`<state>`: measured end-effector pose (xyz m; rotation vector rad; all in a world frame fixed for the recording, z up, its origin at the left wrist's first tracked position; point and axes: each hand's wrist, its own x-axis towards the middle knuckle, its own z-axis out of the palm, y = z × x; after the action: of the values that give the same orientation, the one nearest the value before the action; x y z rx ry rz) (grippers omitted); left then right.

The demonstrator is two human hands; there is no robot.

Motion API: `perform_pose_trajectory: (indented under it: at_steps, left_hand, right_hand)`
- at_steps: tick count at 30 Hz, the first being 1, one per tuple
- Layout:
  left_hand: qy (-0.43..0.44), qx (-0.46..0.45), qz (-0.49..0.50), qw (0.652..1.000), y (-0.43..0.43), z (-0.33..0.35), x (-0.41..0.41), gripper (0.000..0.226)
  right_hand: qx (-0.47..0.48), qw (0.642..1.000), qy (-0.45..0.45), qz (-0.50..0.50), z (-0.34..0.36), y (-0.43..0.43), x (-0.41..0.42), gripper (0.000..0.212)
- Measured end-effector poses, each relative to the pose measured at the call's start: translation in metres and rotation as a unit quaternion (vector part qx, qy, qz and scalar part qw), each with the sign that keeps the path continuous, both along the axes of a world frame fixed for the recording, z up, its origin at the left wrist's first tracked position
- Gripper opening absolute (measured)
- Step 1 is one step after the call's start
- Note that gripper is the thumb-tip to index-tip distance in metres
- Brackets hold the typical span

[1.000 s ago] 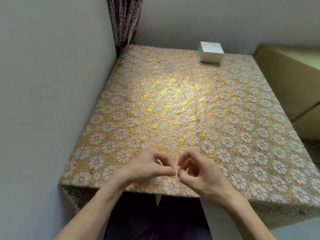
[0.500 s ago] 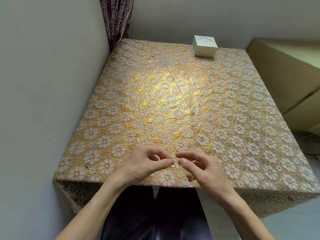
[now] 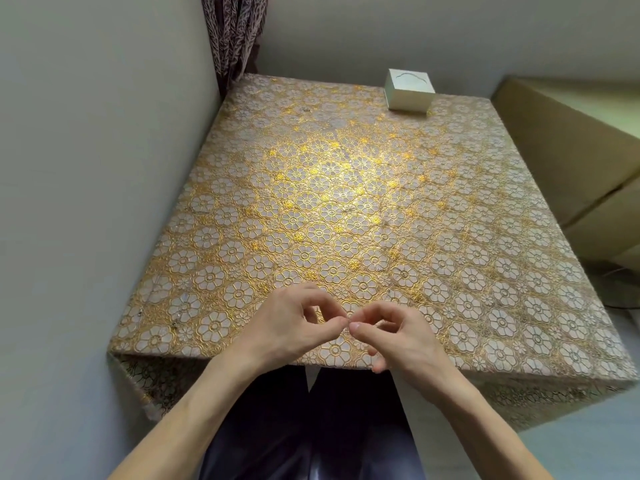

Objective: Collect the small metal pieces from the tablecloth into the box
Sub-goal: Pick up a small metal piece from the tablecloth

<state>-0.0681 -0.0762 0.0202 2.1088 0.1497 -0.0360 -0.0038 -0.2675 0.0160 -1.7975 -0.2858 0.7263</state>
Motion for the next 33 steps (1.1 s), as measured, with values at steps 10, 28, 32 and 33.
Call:
perform_pose_trajectory:
  at_steps: [10, 28, 32, 33]
  left_hand:
    - [-0.009, 0.015, 0.024, 1.000, -0.002, -0.005, 0.001, 0.008]
    - [-0.008, 0.028, -0.018, 0.999, -0.002, -0.001, 0.003, 0.013]
    - [-0.049, 0.152, -0.043, 0.986, -0.004, -0.006, 0.004, 0.024]
    - [-0.071, 0.187, -0.055, 0.978, -0.004, -0.006, 0.005, 0.027]
  right_hand:
    - [-0.026, 0.997, -0.046, 0.048, 0.001, 0.003, -0.002, 0.010]
    - [-0.099, 0.958, -0.255, 0.087, -0.008, -0.001, 0.000, 0.013]
    - [-0.100, 0.971, -0.192, 0.101, -0.009, 0.002, 0.001, 0.013]
    - [-0.095, 0.980, -0.137, 0.105, -0.008, 0.002, 0.002, 0.015]
